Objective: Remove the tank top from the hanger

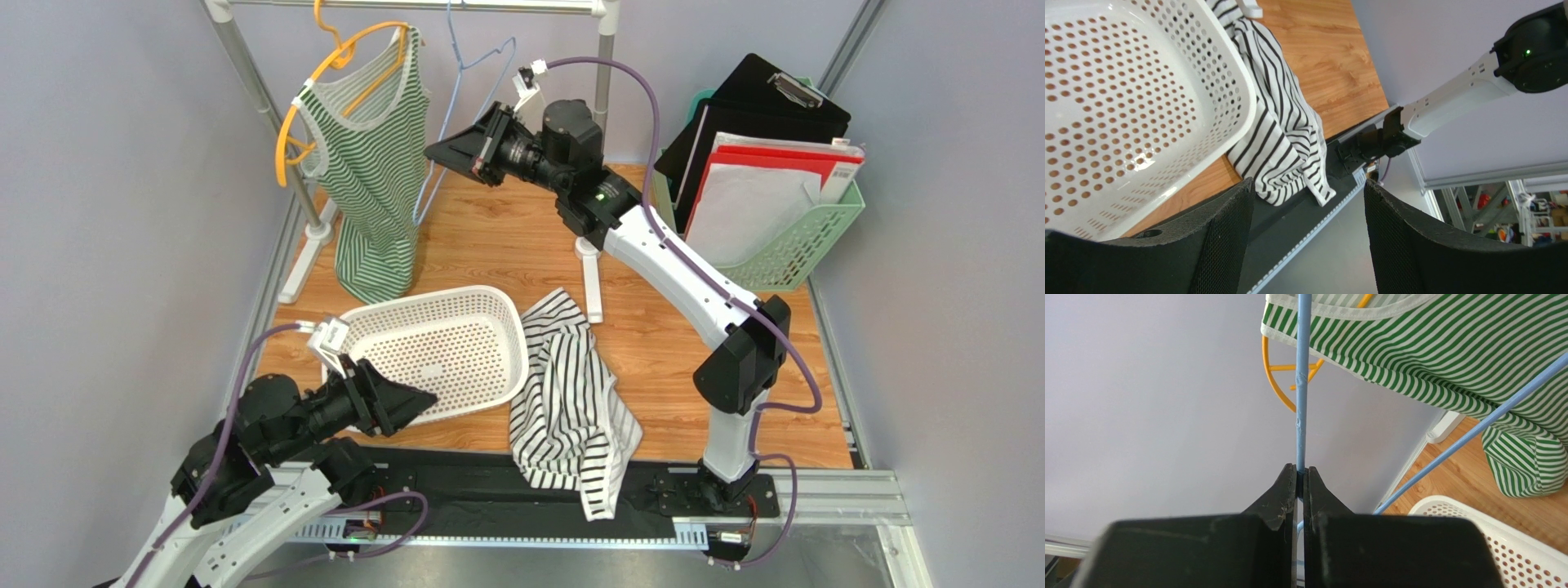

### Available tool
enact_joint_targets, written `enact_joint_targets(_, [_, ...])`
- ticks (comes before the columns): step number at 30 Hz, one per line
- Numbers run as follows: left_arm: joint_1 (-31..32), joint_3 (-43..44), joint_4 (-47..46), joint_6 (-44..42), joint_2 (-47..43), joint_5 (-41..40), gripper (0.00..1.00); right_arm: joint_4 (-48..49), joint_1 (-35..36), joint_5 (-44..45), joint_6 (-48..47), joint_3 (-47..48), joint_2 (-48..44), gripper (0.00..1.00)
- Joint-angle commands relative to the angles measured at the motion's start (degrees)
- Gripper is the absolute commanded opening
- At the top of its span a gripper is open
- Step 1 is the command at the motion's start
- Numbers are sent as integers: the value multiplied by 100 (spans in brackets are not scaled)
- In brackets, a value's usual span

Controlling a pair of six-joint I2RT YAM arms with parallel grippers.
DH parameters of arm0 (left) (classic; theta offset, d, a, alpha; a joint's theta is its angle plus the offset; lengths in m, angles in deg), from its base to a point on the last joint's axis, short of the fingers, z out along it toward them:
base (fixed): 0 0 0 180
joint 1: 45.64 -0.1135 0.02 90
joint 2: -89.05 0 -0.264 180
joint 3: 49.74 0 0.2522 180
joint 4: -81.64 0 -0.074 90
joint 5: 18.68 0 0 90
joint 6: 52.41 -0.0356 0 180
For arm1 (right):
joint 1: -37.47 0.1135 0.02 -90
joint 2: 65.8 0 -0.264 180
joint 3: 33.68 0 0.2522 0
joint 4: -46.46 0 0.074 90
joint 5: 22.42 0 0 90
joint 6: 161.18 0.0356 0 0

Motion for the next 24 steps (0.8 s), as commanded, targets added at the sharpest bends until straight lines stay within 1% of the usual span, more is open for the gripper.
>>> enact_joint_targets(1, [-17,-339,-316,275,-197,549,71,377,-21,317,349,524,197,0])
enact_joint_targets(5, [-17,-559,-298,372,-460,566,71,368,-30,378,481,734,347,0])
enact_joint_targets(12, [-17,-744,-254,477,-619,628,71,166,-30,493,587,1349,620,0])
enact_joint_targets(15, [-17,-770,-228,513,-681,610,71,166,-30,606,683,1289,603,0])
enact_joint_targets(19, [-8,-762,-158,539,-734,602,71,376,-39,808,999,1052,550,0])
enact_joint_targets(24, [-17,-700,44,565,-804,558,71,377,-21,897,1457,1026,629,0])
